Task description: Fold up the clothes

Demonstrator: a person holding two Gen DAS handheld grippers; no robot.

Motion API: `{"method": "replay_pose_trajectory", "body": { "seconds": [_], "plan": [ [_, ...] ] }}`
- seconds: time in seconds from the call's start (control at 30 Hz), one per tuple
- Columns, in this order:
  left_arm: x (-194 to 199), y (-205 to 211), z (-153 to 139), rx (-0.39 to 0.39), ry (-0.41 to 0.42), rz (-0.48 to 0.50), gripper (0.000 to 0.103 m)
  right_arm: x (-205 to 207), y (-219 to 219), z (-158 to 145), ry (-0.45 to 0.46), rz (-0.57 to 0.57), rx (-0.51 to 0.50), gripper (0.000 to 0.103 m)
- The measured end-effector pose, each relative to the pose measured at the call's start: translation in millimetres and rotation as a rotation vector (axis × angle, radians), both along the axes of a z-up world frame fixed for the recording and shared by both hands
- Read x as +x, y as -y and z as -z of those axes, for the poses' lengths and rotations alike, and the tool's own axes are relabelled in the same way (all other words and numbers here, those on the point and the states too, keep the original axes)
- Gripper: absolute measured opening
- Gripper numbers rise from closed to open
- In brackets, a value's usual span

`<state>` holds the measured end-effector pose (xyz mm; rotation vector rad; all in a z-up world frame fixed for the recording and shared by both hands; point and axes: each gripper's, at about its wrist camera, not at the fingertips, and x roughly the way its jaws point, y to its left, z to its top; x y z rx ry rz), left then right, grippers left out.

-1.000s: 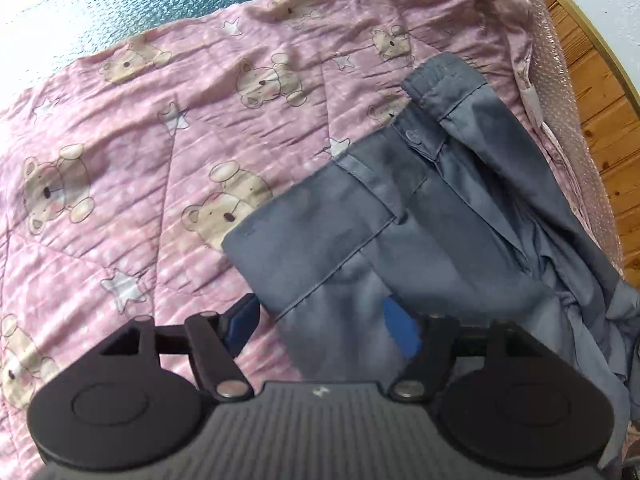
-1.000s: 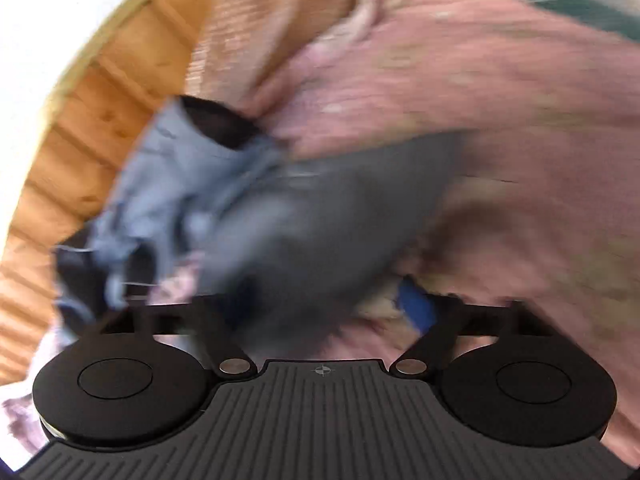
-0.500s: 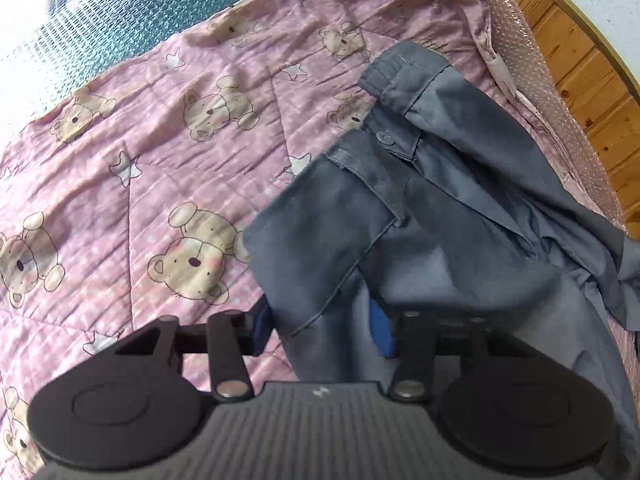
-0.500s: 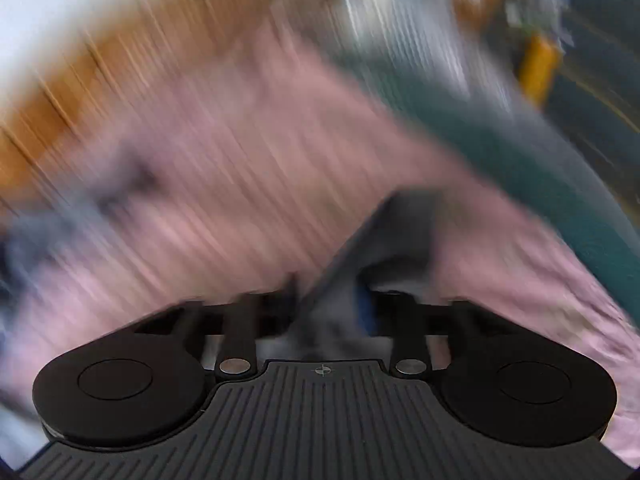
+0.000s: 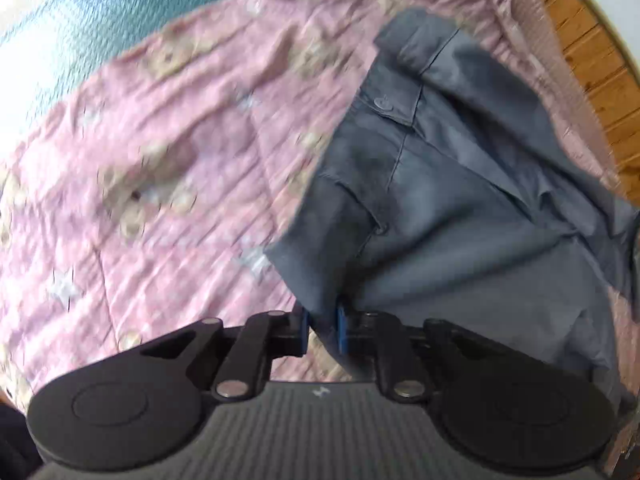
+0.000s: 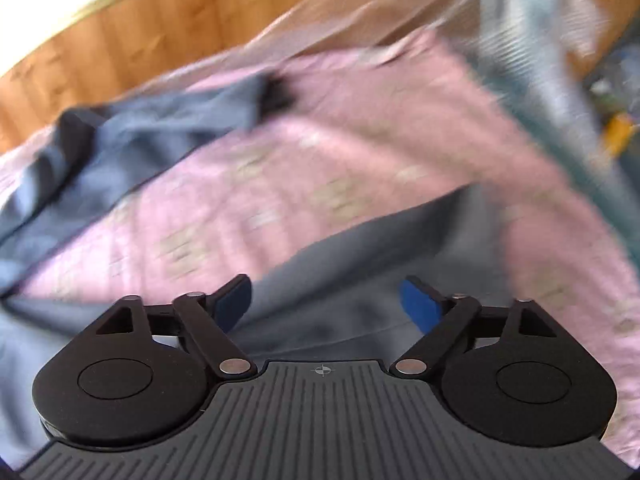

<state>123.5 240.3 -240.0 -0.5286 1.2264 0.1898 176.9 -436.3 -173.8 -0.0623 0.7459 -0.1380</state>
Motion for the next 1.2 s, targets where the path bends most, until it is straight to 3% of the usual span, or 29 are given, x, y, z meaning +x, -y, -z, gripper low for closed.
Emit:
{"method": "replay_pose_trajectory", "body": {
  "seconds": [0.17,0.33,0.43,0.5,0.57,0.6,0.63,0.7,0.77,0.8,0.83,0.9,0.97,1.0,1.1,1.2],
  "plan": [
    [-18,9,-26,0.079,0.090,0.009,0.042,51,-98,-2,0.024,-0.385,-0.108,0.091],
    [-43,5,-25,0.096,0.056,-0.079,0.043,101,-202,-1,0.057,-0.794,-0.234,0.097],
    [-60,1,-35,0.108,0.068,-0.129,0.043,122,-297,27,0.104,-1.156,-0.415,0.099],
    [-66,1,-47,0.128,0.100,-0.134,0.043,133,-349,52,0.074,-1.342,-0.506,0.099],
    [-66,4,-62,0.165,0.132,-0.115,0.043,153,-384,74,-0.051,-1.456,-0.543,0.074],
    [-61,4,-70,0.189,0.154,-0.084,0.043,170,-398,79,-0.145,-1.472,-0.521,0.018],
    [-55,5,-78,0.215,0.179,-0.047,0.044,198,-404,71,-0.212,-1.407,-0.418,0.004],
    [-34,3,-92,0.265,0.256,0.033,0.053,267,-401,41,-0.231,-1.165,-0.121,0.004],
    [-1,-1,-97,0.291,0.332,0.111,0.069,313,-377,30,-0.210,-0.849,0.100,0.005],
    [19,-4,-94,0.288,0.355,0.143,0.071,331,-365,28,-0.199,-0.686,0.191,0.014],
    [39,-7,-91,0.285,0.378,0.176,0.071,338,-354,27,-0.198,-0.584,0.259,0.036],
    [78,-13,-78,0.258,0.370,0.217,0.071,326,-335,29,-0.218,-0.521,0.351,0.055],
    [111,-20,-67,0.221,0.370,0.240,0.072,284,-307,22,-0.193,-0.445,0.395,0.058],
    [123,-25,-63,0.197,0.380,0.240,0.073,257,-291,17,-0.173,-0.404,0.408,0.065],
    [151,-44,-45,0.021,0.349,0.231,0.092,163,-216,13,-0.145,-0.248,0.444,0.083],
    [172,-56,-8,-0.189,0.231,0.209,0.094,59,-130,25,-0.188,0.017,0.433,0.085]
  ]
}}
